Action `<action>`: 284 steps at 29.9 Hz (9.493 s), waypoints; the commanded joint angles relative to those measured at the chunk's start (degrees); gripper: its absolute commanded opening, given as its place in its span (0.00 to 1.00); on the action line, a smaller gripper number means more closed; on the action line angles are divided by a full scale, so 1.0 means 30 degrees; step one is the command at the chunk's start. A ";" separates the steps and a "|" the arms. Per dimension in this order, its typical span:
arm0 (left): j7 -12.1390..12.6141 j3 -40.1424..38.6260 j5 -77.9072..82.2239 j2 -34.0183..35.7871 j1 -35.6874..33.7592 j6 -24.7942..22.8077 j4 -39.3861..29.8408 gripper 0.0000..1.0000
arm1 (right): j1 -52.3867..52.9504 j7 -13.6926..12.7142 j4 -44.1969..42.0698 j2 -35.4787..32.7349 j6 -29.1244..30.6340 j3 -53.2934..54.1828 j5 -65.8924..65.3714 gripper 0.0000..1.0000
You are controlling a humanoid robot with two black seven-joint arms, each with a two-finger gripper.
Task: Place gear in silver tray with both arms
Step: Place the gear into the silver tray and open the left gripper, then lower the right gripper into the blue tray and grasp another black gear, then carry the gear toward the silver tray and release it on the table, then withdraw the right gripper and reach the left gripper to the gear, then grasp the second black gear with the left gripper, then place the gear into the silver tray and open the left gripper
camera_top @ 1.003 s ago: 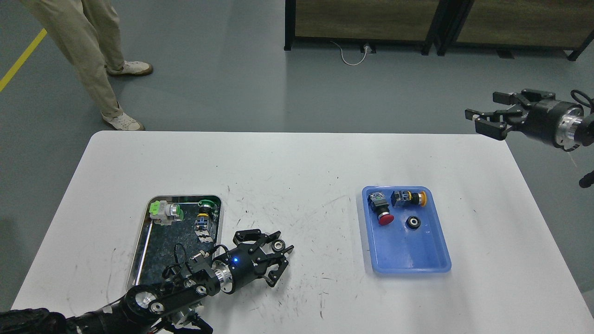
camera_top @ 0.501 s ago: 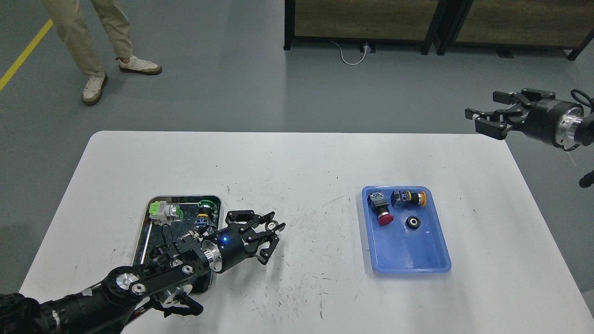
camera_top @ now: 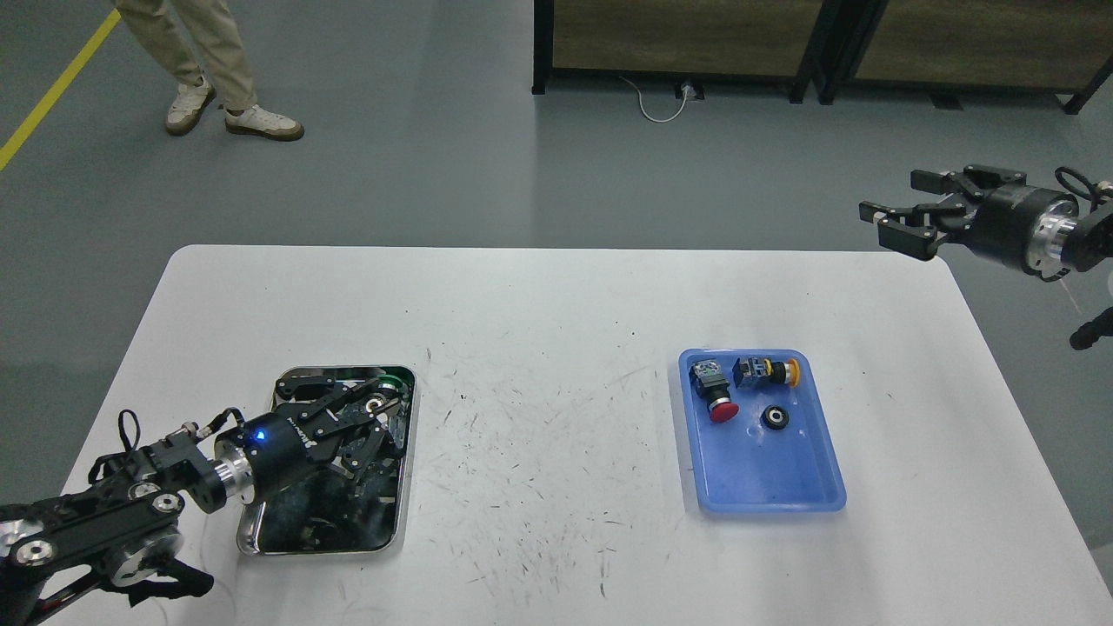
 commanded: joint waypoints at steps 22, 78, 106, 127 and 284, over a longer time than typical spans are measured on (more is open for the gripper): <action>-0.1271 -0.0118 -0.0001 0.0794 0.3992 0.1128 0.0091 0.32 | -0.0309 -0.0061 -0.0101 0.2128 0.0000 -0.1082 -0.1934 0.82; 0.0282 -0.8644 -0.5479 0.3753 0.2939 -0.0073 0.0267 0.97 | -0.5320 0.0056 0.0574 0.3857 0.0000 -0.2138 -0.5011 0.82; 0.0282 -0.8673 -0.5479 0.3900 0.2880 -0.0073 0.0267 0.97 | -0.5320 0.0056 0.0193 0.4121 0.0000 -0.2196 -0.5070 0.32; 0.0839 -0.8761 -0.5509 0.4339 0.2235 -0.0073 0.0238 0.97 | -0.3009 0.0086 0.3972 0.2919 0.0000 -0.1316 -0.4485 0.30; 0.0868 0.0497 0.0966 -1.0577 -0.1278 -0.0511 0.8590 0.20 | 0.1594 0.0144 -0.0920 0.0342 0.0000 -0.1962 -0.1203 0.84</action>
